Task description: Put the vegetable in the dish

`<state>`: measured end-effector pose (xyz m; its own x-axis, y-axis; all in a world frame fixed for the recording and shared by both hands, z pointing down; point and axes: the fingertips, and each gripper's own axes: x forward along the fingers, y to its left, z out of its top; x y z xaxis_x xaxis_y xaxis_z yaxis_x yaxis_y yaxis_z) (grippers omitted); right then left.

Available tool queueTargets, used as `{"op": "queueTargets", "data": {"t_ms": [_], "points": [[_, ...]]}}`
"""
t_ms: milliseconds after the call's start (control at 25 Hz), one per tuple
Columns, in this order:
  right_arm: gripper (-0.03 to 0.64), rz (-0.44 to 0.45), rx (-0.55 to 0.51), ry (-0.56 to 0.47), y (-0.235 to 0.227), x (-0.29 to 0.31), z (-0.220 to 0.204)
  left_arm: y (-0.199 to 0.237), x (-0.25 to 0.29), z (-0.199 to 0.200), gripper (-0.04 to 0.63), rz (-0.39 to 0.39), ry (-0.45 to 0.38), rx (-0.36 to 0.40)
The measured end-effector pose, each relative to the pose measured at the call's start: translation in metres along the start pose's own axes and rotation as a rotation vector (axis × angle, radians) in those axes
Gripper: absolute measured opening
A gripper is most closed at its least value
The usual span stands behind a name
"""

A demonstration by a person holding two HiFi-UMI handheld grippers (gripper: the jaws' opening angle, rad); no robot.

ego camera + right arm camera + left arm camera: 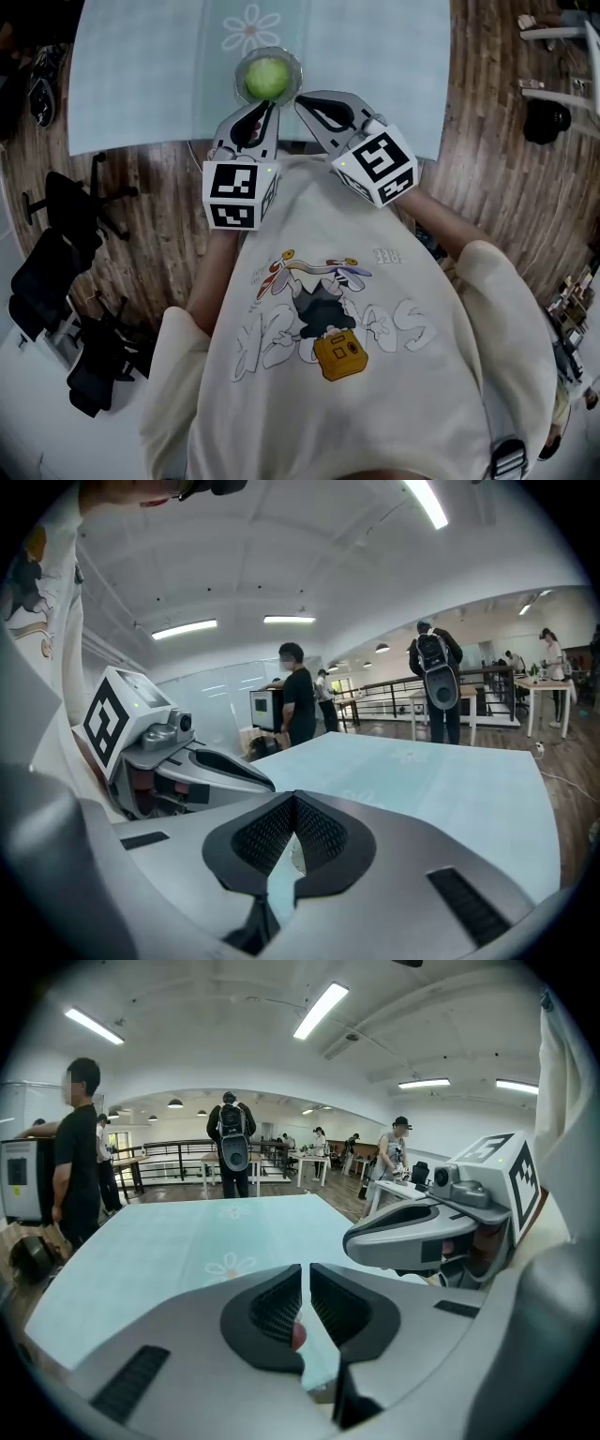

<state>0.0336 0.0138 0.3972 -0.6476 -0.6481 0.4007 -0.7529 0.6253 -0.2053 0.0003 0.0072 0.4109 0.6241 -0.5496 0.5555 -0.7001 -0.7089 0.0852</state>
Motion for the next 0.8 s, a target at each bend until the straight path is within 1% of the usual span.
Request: {"op": "queueTargets", "data": {"t_ms": [200,320,520,760,800], "points": [[0.023,-0.061,0.054,-0.012,-0.011,-0.009,-0.004,0.001,0.000,-0.001,0.036,0.012,-0.015,-0.031],[0.023,-0.106,0.059,-0.025,-0.019,-0.016,-0.004,-0.001,0.004,-0.006,0.035,0.010,-0.008,-0.041],[0.023,-0.144,0.078,-0.032,-0.035,-0.020,-0.004,-0.003,0.012,0.001,0.036,0.003,-0.012,-0.023],[0.023,-0.177,0.108,-0.037,-0.051,-0.028,-0.010,-0.013,0.025,-0.002,0.035,-0.024,0.026,-0.003],[0.023,-0.182,0.109,-0.039,-0.053,-0.031,-0.011,-0.015,0.028,-0.004,0.026,-0.030,0.037,-0.001]]}}
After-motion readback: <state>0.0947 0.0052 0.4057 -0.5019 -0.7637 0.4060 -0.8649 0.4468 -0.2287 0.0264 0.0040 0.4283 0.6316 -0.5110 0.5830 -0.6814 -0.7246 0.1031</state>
